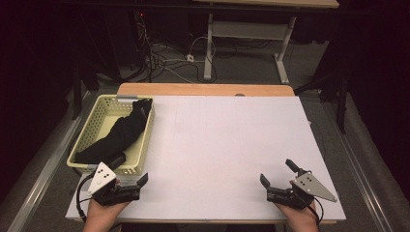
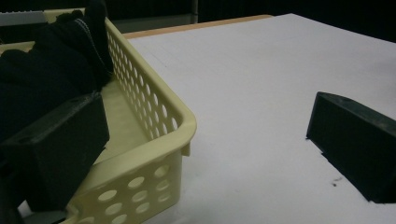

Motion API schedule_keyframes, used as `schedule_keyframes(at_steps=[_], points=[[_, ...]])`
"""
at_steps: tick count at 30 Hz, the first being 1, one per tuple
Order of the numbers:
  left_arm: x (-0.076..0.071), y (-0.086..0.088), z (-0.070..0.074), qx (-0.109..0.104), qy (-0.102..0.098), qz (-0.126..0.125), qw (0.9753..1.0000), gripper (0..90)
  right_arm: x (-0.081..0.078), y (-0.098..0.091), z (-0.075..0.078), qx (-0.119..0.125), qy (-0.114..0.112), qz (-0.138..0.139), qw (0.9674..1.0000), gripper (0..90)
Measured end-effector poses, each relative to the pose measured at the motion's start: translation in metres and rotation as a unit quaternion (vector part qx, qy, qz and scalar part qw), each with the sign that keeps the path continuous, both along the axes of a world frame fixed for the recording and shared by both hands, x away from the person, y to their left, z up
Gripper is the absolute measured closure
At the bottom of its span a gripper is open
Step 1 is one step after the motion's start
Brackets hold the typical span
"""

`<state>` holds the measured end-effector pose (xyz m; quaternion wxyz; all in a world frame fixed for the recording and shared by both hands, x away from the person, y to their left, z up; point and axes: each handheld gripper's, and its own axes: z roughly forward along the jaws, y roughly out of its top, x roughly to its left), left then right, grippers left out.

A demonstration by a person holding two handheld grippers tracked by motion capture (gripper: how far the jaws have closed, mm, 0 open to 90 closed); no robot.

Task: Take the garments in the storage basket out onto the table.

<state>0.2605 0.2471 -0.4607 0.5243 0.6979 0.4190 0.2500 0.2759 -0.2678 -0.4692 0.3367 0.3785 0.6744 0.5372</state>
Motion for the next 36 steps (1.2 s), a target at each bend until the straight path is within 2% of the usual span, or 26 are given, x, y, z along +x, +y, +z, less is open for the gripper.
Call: schedule_keyframes(at_steps=[10,13,18,21,26,28,30,32,34,36], points=[[-0.001,0.001,0.001,-0.009,0.004,0.006,0.9999,0.0,-0.002,-0.002,0.0,-0.009,-0.001,-0.001,1.0,0.3],[0.0,0.001,0.004,-0.008,0.015,0.0,0.9999,0.0,-0.003,-0.002,0.0,-0.007,-0.001,-0.001,1.0,0.3],[0.0,0.0,0.006,-0.009,0.018,-0.01,0.9997,0.0,-0.005,0.0,0.0,-0.011,-0.002,0.003,0.9999,0.3],[0.001,-0.002,0.006,0.006,0.013,-0.012,0.9998,0.0,-0.007,0.001,0.0,-0.013,-0.003,0.005,0.9999,0.3],[0.001,0.0,0.007,0.006,0.013,-0.018,0.9997,0.0,-0.007,0.003,0.001,-0.015,-0.005,0.008,0.9998,0.3],[0.0,0.003,0.01,0.015,0.004,-0.008,0.9998,0.0,-0.007,0.004,0.001,-0.016,-0.006,0.009,0.9998,0.3],[0.0,0.007,0.014,0.015,0.01,-0.014,0.9997,0.0,-0.008,0.005,0.001,-0.018,-0.006,0.009,0.9998,0.3],[-0.001,0.009,0.015,0.017,0.007,-0.012,0.9998,0.0,-0.008,0.005,0.001,-0.018,-0.005,0.01,0.9998,0.3],[-0.002,0.015,0.017,0.024,0.004,-0.005,0.9997,0.0,-0.008,0.005,0.002,-0.017,-0.004,0.01,0.9998,0.3],[-0.002,0.02,0.018,0.02,0.006,-0.001,0.9998,0.0,-0.008,0.004,0.002,-0.019,-0.002,0.008,0.9998,0.3]])
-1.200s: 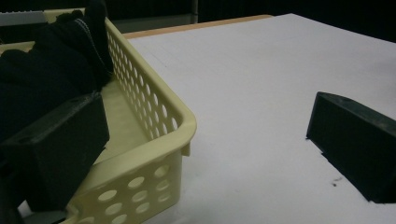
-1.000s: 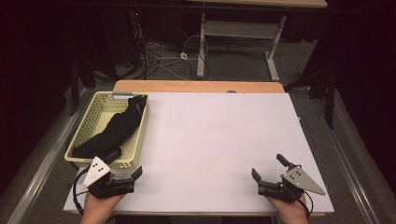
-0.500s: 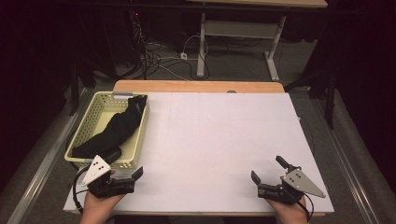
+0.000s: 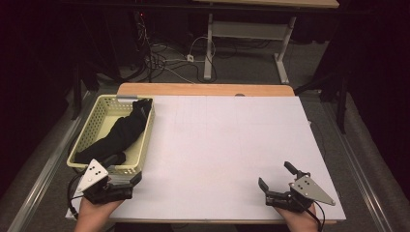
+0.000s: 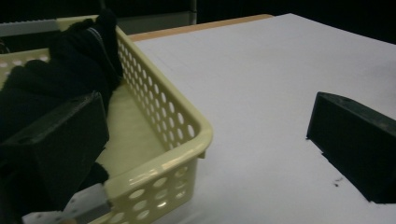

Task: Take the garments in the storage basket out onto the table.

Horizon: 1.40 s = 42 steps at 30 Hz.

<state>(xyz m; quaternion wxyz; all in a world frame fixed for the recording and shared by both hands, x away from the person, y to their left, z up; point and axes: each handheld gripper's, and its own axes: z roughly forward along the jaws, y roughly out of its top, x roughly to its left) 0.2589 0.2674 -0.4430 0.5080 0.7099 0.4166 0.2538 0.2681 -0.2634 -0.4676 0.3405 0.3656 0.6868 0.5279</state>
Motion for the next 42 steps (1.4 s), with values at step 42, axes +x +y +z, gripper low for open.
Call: schedule_keyframes(at_steps=[42], points=[[0.007,0.056,0.009,-0.036,0.006,0.051,0.998,0.0,-0.005,-0.004,-0.004,0.0,0.008,0.001,1.0,0.3]])
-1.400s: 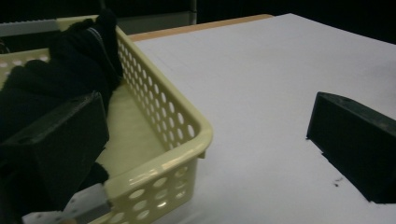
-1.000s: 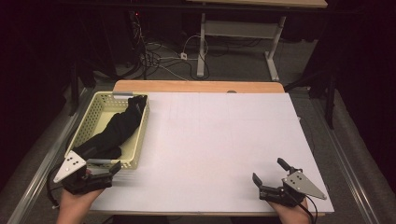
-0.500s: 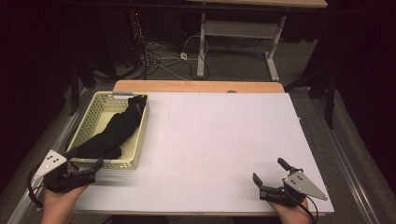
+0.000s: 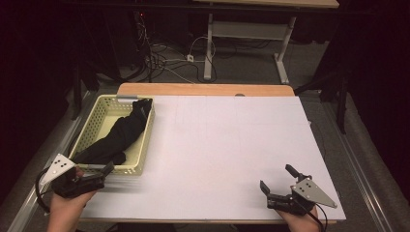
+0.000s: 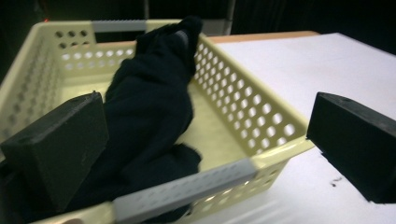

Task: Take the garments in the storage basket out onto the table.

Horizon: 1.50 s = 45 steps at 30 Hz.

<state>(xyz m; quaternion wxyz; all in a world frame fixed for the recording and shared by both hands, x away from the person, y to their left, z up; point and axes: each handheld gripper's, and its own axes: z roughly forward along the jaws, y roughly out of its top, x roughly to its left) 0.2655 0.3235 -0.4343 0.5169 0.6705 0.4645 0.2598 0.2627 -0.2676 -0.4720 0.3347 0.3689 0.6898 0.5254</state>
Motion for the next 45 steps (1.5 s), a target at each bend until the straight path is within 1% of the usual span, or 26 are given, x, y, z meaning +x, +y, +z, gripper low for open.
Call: schedule_keyframes(at_steps=[2,5,7,9,12,14,15,16,17,21,22,24,25,27,28,30,32,33,34,38,40,41,42,43,44,45], points=[[0.001,-0.007,0.006,0.001,0.009,-0.009,0.9999,0.0,0.0,0.001,-0.001,0.0,0.001,0.003,1.0,0.3],[0.002,-0.016,0.012,0.004,0.009,-0.017,0.9998,0.0,-0.001,0.001,-0.002,-0.002,0.003,0.006,1.0,0.3],[0.007,-0.028,0.02,0.006,-0.002,-0.028,0.9996,0.0,-0.002,0.001,-0.002,-0.001,0.002,0.006,1.0,0.3],[0.009,-0.031,0.022,0.009,-0.007,-0.026,0.9996,0.0,-0.003,-0.001,-0.001,0.001,0.001,0.006,1.0,0.3],[0.021,-0.037,0.031,0.01,-0.004,-0.021,0.9997,0.0,-0.004,-0.002,0.0,0.008,0.001,0.005,1.0,0.3],[0.032,-0.04,0.037,0.02,-0.001,-0.023,0.9995,0.0,-0.004,-0.002,0.001,0.009,0.001,0.004,1.0,0.3],[0.042,-0.04,0.042,0.018,0.002,-0.025,0.9995,0.0,-0.005,-0.002,0.001,0.007,0.002,0.005,1.0,0.3],[0.042,-0.04,0.042,0.018,0.002,-0.025,0.9995,0.0,-0.005,-0.002,0.001,0.007,0.002,0.005,1.0,0.3],[0.051,-0.04,0.047,0.016,0.0,-0.022,0.9996,0.0,-0.006,-0.002,0.002,0.008,0.001,0.005,1.0,0.3],[0.073,-0.039,0.051,0.018,0.015,-0.018,0.9996,0.0,-0.007,-0.003,0.002,0.01,0.001,0.004,0.9999,0.3],[0.073,-0.039,0.051,0.018,0.015,-0.018,0.9996,0.0,-0.007,-0.003,0.002,0.009,0.0,0.004,1.0,0.4],[0.09,-0.036,0.051,0.028,0.026,-0.011,0.9992,0.0,-0.007,-0.003,0.002,0.009,0.002,0.003,1.0,0.3],[0.09,-0.036,0.051,0.028,0.026,-0.011,0.9992,0.0,-0.007,-0.003,0.002,0.009,0.002,0.003,1.0,0.3],[0.099,-0.035,0.053,0.053,0.029,-0.006,0.9982,0.0,-0.007,-0.004,0.003,0.009,-0.001,0.002,1.0,0.3],[0.103,-0.033,0.054,0.053,0.028,-0.003,0.9982,0.0,-0.007,-0.006,0.004,0.014,-0.003,0.001,0.9999,0.3],[0.117,-0.026,0.057,0.042,0.039,0.003,0.9984,0.0,-0.007,-0.008,0.003,0.011,-0.002,0.0,0.9999,0.3],[0.122,-0.024,0.057,0.035,0.043,0.003,0.9985,0.0,-0.006,-0.008,0.003,0.01,-0.001,-0.001,0.9999,0.3],[0.133,-0.017,0.058,0.023,0.066,-0.001,0.9976,0.0,-0.006,-0.009,0.003,0.013,0.0,-0.003,0.9999,0.3],[0.133,-0.017,0.058,0.023,0.066,-0.001,0.9976,0.0,-0.006,-0.01,0.003,0.015,0.001,-0.004,0.9999,0.3],[0.153,-0.007,0.058,0.025,0.09,0.02,0.9954,0.4,-0.005,-0.009,0.001,0.019,0.005,-0.006,0.9998,0.3],[0.162,-0.005,0.054,0.027,0.108,0.019,0.9936,0.4,-0.005,-0.008,0.001,0.019,0.007,-0.006,0.9998,0.3],[0.171,-0.005,0.05,0.031,0.129,0.018,0.991,0.4,-0.004,-0.006,0.0,0.015,0.007,-0.004,0.9998,0.4],[0.171,-0.005,0.05,0.031,0.129,0.018,0.991,0.5,-0.004,-0.006,0.0,0.015,0.007,-0.004,0.9998,0.4],[0.179,-0.005,0.044,0.045,0.148,0.02,0.9878,0.6,-0.004,-0.006,-0.001,0.014,0.008,-0.004,0.9999,0.3],[0.179,-0.005,0.044,0.045,0.148,0.02,0.9878,0.8,-0.004,-0.006,-0.001,0.014,0.008,-0.004,0.9999,0.3],[0.183,-0.004,0.042,0.05,0.164,0.018,0.985,0.8,-0.004,-0.006,-0.001,0.013,0.009,-0.004,0.9999,0.4]])
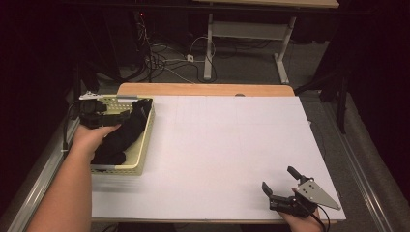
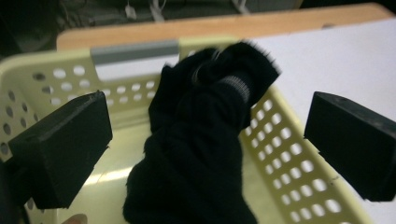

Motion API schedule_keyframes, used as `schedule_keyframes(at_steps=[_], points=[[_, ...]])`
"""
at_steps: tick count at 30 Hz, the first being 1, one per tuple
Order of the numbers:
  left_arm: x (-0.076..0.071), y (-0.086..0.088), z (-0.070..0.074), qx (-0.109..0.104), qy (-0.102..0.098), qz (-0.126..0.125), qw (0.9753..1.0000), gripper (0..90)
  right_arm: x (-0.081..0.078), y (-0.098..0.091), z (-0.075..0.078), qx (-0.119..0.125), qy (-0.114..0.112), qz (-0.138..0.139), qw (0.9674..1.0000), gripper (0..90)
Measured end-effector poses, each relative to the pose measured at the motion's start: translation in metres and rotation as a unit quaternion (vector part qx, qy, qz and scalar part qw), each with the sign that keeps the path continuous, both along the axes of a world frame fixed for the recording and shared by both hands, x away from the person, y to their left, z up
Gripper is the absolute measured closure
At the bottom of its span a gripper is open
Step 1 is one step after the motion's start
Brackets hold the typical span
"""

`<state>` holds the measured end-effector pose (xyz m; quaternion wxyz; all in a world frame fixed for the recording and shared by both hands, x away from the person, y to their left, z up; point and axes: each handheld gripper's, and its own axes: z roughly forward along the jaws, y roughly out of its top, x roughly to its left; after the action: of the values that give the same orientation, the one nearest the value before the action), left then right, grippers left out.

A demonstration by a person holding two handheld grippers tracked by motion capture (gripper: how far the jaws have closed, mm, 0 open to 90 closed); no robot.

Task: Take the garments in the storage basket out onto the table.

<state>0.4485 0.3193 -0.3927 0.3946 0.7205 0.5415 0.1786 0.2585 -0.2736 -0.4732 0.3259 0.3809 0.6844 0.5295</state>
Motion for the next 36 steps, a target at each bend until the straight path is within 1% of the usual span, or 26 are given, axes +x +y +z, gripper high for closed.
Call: schedule_keyframes(at_steps=[1,2,3,4,5,6,7,8,11,12,13,16,19,21,22,23,24,27,28,29,31,32,33,34,35,36], points=[[0.008,0.001,-0.005,0.01,0.033,0.0,0.9994,0.7,0.0,-0.001,-0.001,-0.001,0.0,0.0,1.0,0.3],[0.008,0.001,-0.005,0.01,0.033,0.0,0.9994,0.7,0.0,-0.001,-0.001,-0.001,0.0,0.0,1.0,0.3],[0.014,0.002,-0.01,0.017,0.058,-0.003,0.9982,0.7,0.001,-0.001,-0.001,0.001,0.001,-0.001,1.0,0.3],[0.014,0.002,-0.01,0.017,0.058,-0.003,0.9982,0.7,0.001,-0.001,-0.001,0.001,0.001,-0.001,1.0,0.3],[0.019,0.0,-0.013,0.02,0.077,-0.009,0.9968,0.7,0.001,-0.002,-0.002,0.003,0.003,-0.001,1.0,0.3],[0.021,-0.001,-0.014,0.026,0.086,-0.015,0.9958,0.7,0.001,-0.002,-0.002,0.003,0.003,-0.001,1.0,0.3],[0.021,-0.001,-0.014,0.026,0.086,-0.015,0.9958,0.7,0.001,-0.002,-0.002,0.003,0.003,-0.001,1.0,0.3],[0.022,-0.003,-0.015,0.034,0.093,-0.022,0.9948,0.7,0.002,-0.002,-0.003,0.002,0.005,-0.001,1.0,0.3],[0.026,-0.006,-0.021,0.052,0.121,-0.029,0.9909,0.7,0.003,-0.002,-0.003,0.001,0.006,0.0,1.0,0.3],[0.028,-0.007,-0.026,0.058,0.141,-0.028,0.9879,0.7,0.003,-0.001,-0.003,0.001,0.005,0.001,1.0,0.3],[0.028,-0.007,-0.026,0.058,0.141,-0.028,0.9879,0.7,0.003,-0.001,-0.003,0.001,0.005,0.002,1.0,0.3],[0.032,-0.012,-0.031,0.078,0.167,-0.032,0.9824,0.7,0.002,0.0,-0.002,0.001,0.003,0.004,1.0,0.4],[0.035,-0.017,-0.037,0.097,0.2,-0.031,0.9745,0.7,0.002,0.0,-0.002,0.001,0.003,0.004,1.0,0.3],[0.036,-0.019,-0.038,0.106,0.209,-0.034,0.9716,0.9,0.002,0.0,-0.002,0.001,0.004,0.004,1.0,0.3],[0.039,-0.022,-0.04,0.124,0.225,-0.037,0.9657,1.2,0.002,0.001,-0.003,0.001,0.004,0.005,1.0,0.3],[0.039,-0.022,-0.04,0.124,0.225,-0.037,0.9657,1.2,0.002,0.001,-0.003,0.001,0.004,0.005,1.0,0.3],[0.041,-0.025,-0.043,0.141,0.241,-0.04,0.9594,1.2,0.002,0.001,-0.002,0.002,0.004,0.005,1.0,0.4],[0.042,-0.03,-0.047,0.164,0.252,-0.054,0.9521,2.0,0.002,0.001,-0.002,0.003,0.004,0.005,1.0,0.4],[0.043,-0.031,-0.048,0.167,0.256,-0.056,0.9505,2.3,0.002,0.001,-0.002,0.004,0.004,0.004,1.0,0.4],[0.044,-0.031,-0.048,0.167,0.259,-0.056,0.9498,2.3,0.003,0.001,-0.002,0.008,0.006,0.003,0.9999,0.4],[0.046,-0.031,-0.051,0.169,0.267,-0.058,0.947,2.4,0.004,0.001,-0.001,0.018,0.007,0.004,0.9998,0.4],[0.046,-0.031,-0.051,0.169,0.267,-0.058,0.947,2.4,0.004,0.002,-0.001,0.017,0.007,0.004,0.9998,0.3],[0.046,-0.032,-0.054,0.174,0.274,-0.061,0.944,2.4,0.005,0.002,-0.001,0.015,0.006,0.005,0.9998,0.4],[0.046,-0.032,-0.054,0.174,0.274,-0.061,0.944,3.8,0.005,0.002,-0.001,0.015,0.006,0.005,0.9998,0.4],[0.046,-0.033,-0.055,0.179,0.274,-0.064,0.9428,6.1,0.005,0.003,-0.002,0.015,0.009,0.008,0.9998,0.4],[0.046,-0.036,-0.059,0.196,0.271,-0.069,0.9397,6.9,0.005,0.003,-0.003,0.014,0.01,0.007,0.9998,0.4]])
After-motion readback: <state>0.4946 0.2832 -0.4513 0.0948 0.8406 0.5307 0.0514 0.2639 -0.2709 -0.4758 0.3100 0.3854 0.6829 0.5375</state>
